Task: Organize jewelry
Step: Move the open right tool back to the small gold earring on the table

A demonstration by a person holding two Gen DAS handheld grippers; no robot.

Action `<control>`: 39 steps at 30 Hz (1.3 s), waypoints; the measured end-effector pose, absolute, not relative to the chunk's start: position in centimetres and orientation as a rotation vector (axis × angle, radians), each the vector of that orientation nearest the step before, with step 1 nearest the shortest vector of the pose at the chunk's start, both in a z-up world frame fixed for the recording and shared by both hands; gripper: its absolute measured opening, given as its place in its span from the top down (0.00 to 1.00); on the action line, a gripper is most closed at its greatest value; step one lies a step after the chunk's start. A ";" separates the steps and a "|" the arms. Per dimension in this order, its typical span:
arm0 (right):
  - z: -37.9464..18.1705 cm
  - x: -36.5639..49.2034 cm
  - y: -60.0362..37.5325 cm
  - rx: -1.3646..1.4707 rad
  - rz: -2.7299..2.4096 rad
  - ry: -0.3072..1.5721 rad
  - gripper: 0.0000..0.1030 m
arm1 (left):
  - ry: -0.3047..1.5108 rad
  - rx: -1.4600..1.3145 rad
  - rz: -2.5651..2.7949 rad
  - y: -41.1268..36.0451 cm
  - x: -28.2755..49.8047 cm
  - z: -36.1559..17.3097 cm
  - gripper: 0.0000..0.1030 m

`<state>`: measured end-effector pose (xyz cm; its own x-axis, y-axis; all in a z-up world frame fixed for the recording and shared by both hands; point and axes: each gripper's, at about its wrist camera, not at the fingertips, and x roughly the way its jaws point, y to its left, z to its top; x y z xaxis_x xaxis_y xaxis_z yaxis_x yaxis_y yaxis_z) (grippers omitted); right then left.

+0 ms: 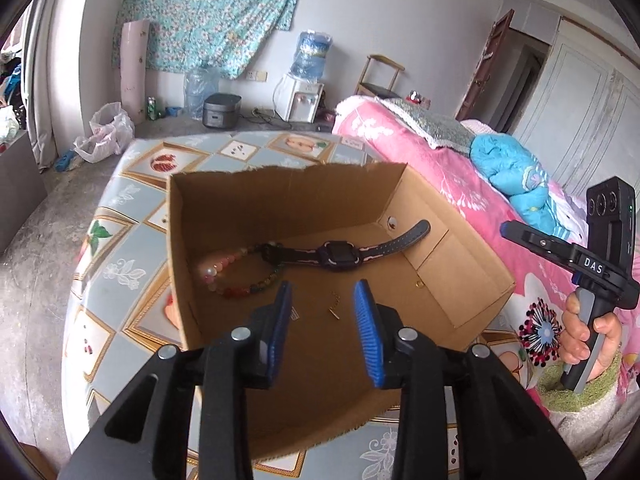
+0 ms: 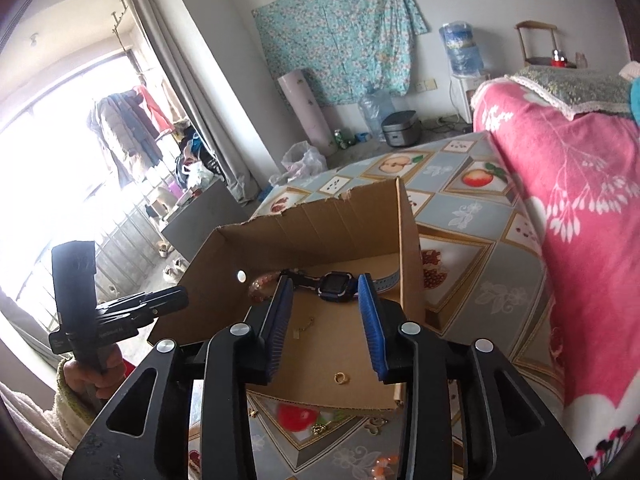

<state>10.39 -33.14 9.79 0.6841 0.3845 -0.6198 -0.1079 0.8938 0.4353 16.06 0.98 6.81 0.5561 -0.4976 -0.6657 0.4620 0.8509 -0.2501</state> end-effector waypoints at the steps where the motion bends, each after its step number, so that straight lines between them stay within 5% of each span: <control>1: 10.3 9.6 -33.5 0.383 0.274 0.752 0.59 | 0.784 -0.052 -0.558 1.4 15.5 7.1 0.65; 5: 11.2 6.6 -34.8 0.389 0.255 0.710 0.48 | 0.716 -0.080 -0.535 3.6 12.9 8.1 0.56; 12: 8.5 4.1 -33.5 0.398 0.311 0.846 0.42 | 0.715 -0.051 -0.515 5.2 9.0 6.6 0.43; 19: 4.6 7.8 -30.7 0.411 0.313 1.036 0.40 | 0.788 0.073 -0.392 3.7 10.0 2.7 0.39; 27: 4.4 10.4 -30.8 0.443 0.268 1.042 0.38 | 0.756 0.050 -0.397 3.5 11.8 2.0 0.39; 39: 4.0 4.0 -29.3 0.376 0.279 1.058 0.37 | 0.763 0.065 -0.479 2.7 7.5 1.2 0.38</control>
